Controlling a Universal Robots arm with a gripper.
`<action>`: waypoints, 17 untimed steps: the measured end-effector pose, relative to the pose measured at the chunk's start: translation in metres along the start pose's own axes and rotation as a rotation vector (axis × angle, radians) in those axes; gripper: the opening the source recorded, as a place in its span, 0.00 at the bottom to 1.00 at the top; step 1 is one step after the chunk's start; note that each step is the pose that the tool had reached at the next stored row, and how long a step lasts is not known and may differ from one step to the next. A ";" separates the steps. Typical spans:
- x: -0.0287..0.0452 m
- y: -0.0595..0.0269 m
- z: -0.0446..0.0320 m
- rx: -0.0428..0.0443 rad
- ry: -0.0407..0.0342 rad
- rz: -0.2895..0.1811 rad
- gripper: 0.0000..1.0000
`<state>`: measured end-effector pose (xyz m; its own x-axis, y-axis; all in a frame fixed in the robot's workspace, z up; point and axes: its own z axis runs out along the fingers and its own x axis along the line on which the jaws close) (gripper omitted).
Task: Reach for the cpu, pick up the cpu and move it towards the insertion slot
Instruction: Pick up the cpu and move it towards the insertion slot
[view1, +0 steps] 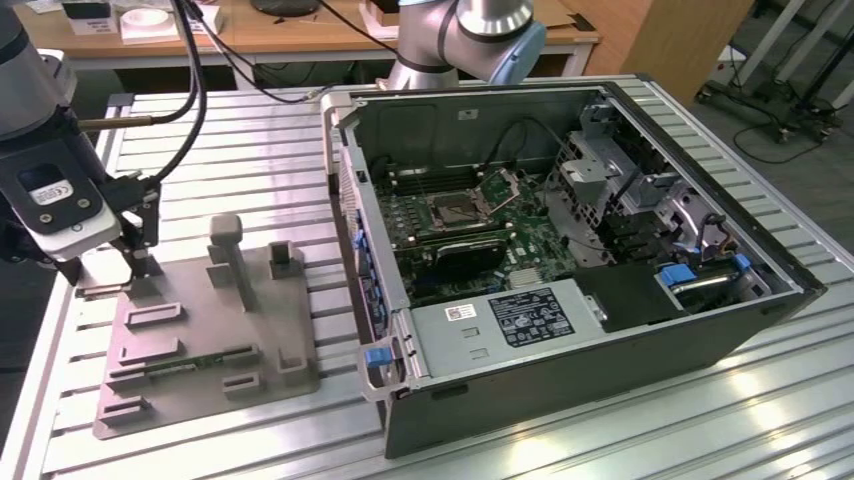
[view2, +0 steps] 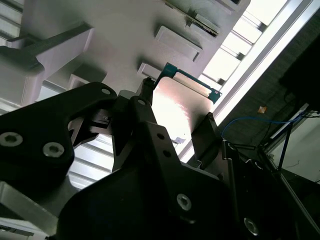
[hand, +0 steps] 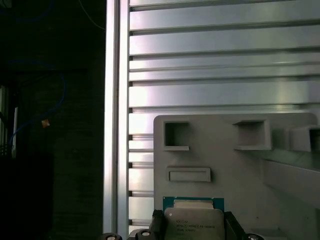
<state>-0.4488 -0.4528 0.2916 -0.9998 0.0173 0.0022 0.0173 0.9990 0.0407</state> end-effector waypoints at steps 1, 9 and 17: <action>0.0000 0.0000 -0.0007 0.0000 0.0000 0.000 0.55; 0.0000 0.0003 -0.0062 0.0000 0.0001 0.000 0.55; 0.0000 0.0005 -0.0123 0.0000 0.0001 0.000 0.55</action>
<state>-0.4488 -0.4528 0.3039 -0.9998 0.0172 0.0024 0.0173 0.9990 0.0407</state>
